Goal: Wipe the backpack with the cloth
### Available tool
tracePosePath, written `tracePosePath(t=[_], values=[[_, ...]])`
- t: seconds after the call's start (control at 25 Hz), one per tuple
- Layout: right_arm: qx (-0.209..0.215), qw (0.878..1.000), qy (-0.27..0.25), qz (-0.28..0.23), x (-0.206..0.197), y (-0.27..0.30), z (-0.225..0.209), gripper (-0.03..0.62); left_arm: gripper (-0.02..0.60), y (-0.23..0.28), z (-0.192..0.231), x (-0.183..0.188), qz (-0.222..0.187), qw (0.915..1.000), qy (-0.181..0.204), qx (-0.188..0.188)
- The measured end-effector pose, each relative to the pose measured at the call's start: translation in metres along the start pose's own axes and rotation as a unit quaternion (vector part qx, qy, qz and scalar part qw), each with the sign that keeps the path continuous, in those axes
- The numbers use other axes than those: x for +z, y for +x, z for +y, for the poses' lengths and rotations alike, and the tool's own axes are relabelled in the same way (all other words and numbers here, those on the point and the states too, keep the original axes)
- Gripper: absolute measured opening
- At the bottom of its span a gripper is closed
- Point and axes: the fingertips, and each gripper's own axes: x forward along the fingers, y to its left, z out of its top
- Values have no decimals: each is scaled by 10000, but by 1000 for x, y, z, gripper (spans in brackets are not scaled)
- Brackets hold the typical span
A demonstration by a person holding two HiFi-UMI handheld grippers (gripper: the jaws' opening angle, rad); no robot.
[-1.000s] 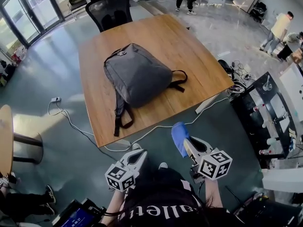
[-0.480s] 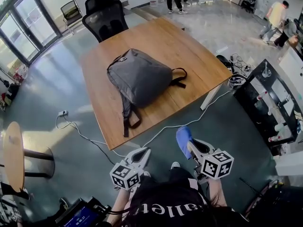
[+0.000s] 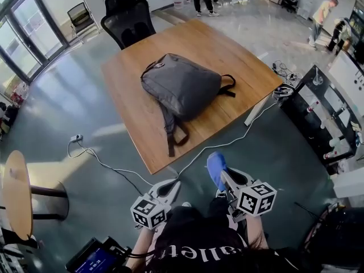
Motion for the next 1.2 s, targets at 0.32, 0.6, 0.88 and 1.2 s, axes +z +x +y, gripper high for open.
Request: tracePosePath(t=[0.32, 0.6, 0.88, 1.2], values=[[-47, 9998, 140, 134, -50, 12, 58, 61, 2, -55, 14, -17, 52, 9998, 19, -183], [-97, 9997, 49, 216, -68, 4, 77, 61, 2, -68, 7, -27, 13, 9995, -12, -310], [-141, 9992, -97, 371, -76, 5, 78, 61, 2, -67, 5, -31, -23, 9992, -21, -397], [-105, 9987, -259, 433, -79, 5, 85, 61, 2, -69, 3, -26, -143, 9992, 14, -368]])
